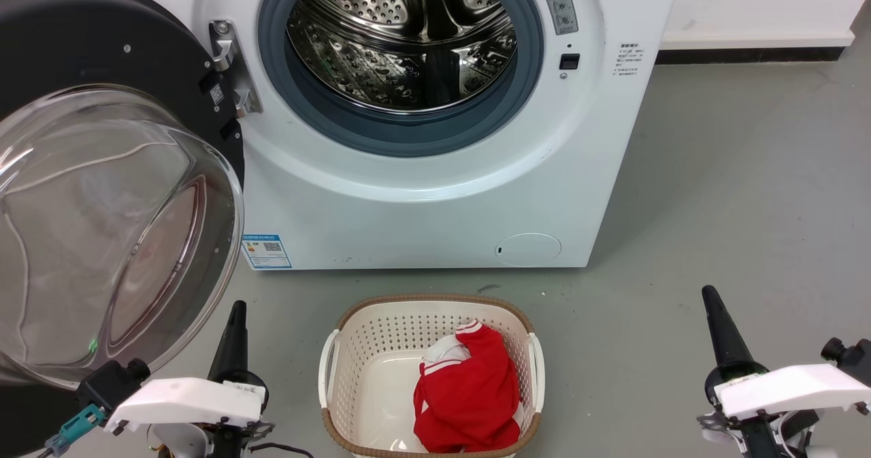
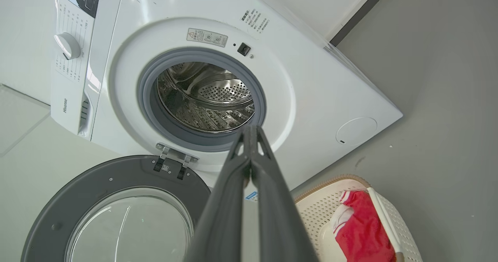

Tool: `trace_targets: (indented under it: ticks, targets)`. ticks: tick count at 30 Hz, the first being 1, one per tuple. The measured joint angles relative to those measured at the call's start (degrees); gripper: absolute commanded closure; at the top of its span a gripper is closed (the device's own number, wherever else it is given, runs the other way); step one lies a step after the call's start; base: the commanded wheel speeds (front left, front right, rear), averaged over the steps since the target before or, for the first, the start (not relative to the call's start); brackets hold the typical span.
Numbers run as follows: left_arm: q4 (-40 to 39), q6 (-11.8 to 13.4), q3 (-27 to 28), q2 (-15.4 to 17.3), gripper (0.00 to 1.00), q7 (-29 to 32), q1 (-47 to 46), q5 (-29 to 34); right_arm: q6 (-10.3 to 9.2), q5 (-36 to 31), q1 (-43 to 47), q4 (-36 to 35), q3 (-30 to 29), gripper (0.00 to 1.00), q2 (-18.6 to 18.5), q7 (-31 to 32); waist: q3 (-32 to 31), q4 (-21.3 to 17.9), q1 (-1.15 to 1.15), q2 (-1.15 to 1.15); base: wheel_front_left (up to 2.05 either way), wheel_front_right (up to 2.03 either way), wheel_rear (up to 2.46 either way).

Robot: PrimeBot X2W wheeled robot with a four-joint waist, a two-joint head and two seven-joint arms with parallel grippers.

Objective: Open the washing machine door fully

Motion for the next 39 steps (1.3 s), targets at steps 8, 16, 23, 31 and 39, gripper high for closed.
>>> trace_targets:
  ticks: [8, 16, 23, 31, 39]
  targets:
    - [0.5, -0.3, 0.4, 0.0, 1.0, 1.7, -0.4, -6.6, 0.0, 6.5, -0.5, 0.5, -0.6, 1.0, 0.0, 1.3, -0.1, 0.2, 0.0, 0.0, 0.0, 0.0, 0.0]
    - [0.7, -0.8, 0.8, 0.0, 1.0, 2.8, -0.8, -11.4, 0.0, 11.3, -0.7, 0.9, -1.1, 1.0, -0.1, 2.2, -0.1, 0.3, 0.0, 0.0, 0.0, 0.0, 0.0]
    - [0.9, -0.9, 1.1, 0.0, 1.0, 3.8, -1.0, -15.3, 0.0, 15.1, -1.0, 1.3, -1.5, 1.0, -0.1, 2.9, -0.1, 0.4, 0.0, 0.0, 0.0, 0.0, 0.0]
    - [1.1, -1.2, 1.4, 0.0, 1.0, 4.9, -1.1, -19.6, 0.0, 19.3, -1.5, 1.7, -2.0, 1.0, 0.0, 3.5, -0.2, 0.6, 0.0, 0.0, 0.0, 0.0, 0.0]
    - [1.4, -1.4, 1.7, -0.1, 1.0, 5.7, -1.3, -23.7, 0.0, 23.2, -1.8, 2.2, -2.5, 1.0, 0.0, 4.5, -0.2, 0.7, 0.0, 0.0, 0.0, 0.0, 0.0]
